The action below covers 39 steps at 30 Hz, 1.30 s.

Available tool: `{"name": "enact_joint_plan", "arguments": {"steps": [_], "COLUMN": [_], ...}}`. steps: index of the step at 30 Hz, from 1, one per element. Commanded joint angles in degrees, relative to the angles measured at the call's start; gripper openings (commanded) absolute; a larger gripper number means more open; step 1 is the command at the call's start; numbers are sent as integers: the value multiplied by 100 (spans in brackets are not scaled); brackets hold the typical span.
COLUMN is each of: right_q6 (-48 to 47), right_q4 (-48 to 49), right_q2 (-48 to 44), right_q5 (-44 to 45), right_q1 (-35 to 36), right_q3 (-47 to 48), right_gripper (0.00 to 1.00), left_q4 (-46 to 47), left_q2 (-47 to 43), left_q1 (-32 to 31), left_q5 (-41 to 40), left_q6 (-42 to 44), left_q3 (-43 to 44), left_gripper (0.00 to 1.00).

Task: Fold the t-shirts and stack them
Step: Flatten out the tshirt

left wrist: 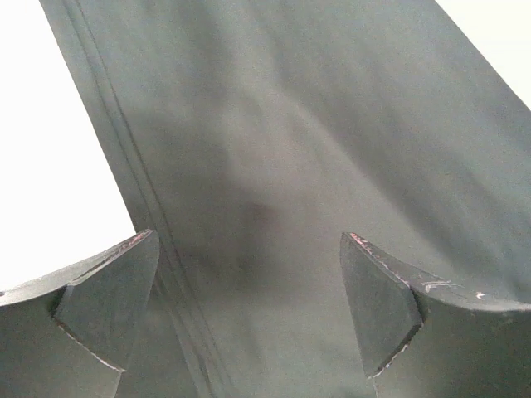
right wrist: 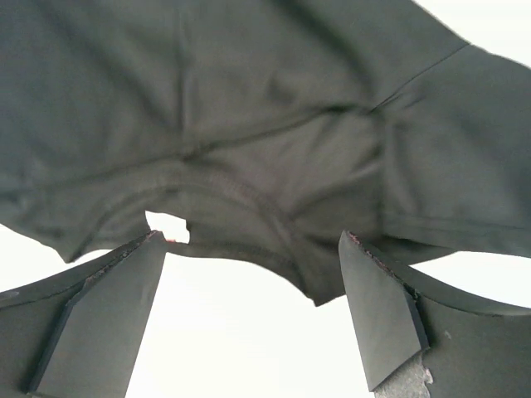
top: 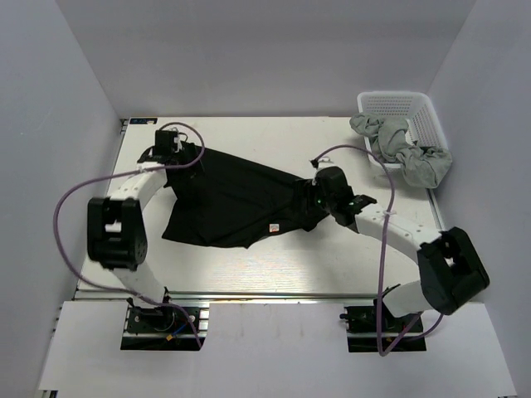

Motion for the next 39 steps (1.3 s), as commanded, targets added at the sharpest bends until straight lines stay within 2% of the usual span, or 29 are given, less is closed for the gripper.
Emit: {"name": "enact_joint_plan", "arguments": {"steps": [1, 3, 9, 13, 17, 27, 31, 35, 39], "right_q6": [259, 365, 489, 305, 313, 234, 190, 173, 155], "right_q4": [-258, -504, -620, -620, -619, -611, -584, -584, -584], "right_q2": [-390, -539, -1065, -1181, -1190, -1313, -1313, -1208, -1155], "right_q5": [899, 1328, 1858, 1929, 1754, 1683, 1657, 1587, 1499], "right_q1": [-51, -86, -227, -367, -447, -578, -631, -649, -675], "right_q3": [158, 149, -342, -457, -528, -580, -624, -616, -598], "right_gripper": [90, 90, 90, 90, 90, 90, 90, 90, 90], "left_q4": [-41, 153, -620, -68, -506, -260, -67, -67, -14], "left_q2": [-1295, -1778, -3484, -4223, -4172, -3460, -3398, -3345, -3240], "left_q1": [-152, -248, -758, -969, -1154, -1418, -1418, -1471, -1471], "left_q5": [1145, 1490, 1281, 1825, 1239, 929, 798, 675, 517], "left_q6": [-410, -656, -990, -1088, -1167, -1115, -1053, -1053, -1053], "left_q3": [-1059, -1860, -3120, -3868, -3869, -3763, -3710, -3658, -3606], "left_gripper": [100, 100, 95, 90, 90, 83, 76, 63, 61]}}
